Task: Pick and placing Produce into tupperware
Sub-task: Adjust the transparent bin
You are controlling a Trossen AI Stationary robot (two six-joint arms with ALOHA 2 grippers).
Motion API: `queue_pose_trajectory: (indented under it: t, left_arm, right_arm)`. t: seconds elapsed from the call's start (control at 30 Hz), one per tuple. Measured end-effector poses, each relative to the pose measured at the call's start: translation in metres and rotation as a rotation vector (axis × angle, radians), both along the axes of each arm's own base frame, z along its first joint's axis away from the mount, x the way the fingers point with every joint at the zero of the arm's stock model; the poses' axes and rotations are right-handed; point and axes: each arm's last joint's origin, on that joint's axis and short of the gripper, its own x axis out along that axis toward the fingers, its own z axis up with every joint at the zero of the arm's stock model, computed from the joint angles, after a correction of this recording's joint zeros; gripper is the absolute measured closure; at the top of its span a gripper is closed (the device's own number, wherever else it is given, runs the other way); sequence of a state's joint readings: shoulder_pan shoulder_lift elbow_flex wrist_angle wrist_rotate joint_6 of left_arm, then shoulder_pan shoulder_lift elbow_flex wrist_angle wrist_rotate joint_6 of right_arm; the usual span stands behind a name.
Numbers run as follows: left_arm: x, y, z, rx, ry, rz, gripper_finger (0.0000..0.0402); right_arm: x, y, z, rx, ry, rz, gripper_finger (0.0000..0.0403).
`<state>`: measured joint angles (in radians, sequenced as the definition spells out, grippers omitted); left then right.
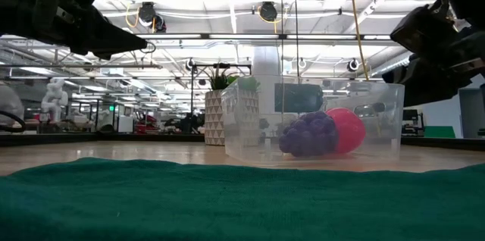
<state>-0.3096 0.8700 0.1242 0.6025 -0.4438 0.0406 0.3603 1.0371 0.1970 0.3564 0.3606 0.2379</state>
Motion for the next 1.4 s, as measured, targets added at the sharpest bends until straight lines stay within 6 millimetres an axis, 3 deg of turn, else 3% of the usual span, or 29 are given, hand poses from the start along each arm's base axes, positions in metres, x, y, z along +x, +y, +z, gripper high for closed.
queue_pose_trajectory:
  t: [0.83,1.4]
  left_arm:
    - [0.0,0.0,-0.001,0.002,0.008,0.0,0.0376]
    - [0.0,0.0,-0.001,0.001,0.008,0.0,0.0376]
  right_arm:
    - [0.002,0.012,0.004,0.065,-0.062,0.089,0.0403]
    - [0.008,0.012,-0.008,0.058,-0.027,0.017,0.0403]
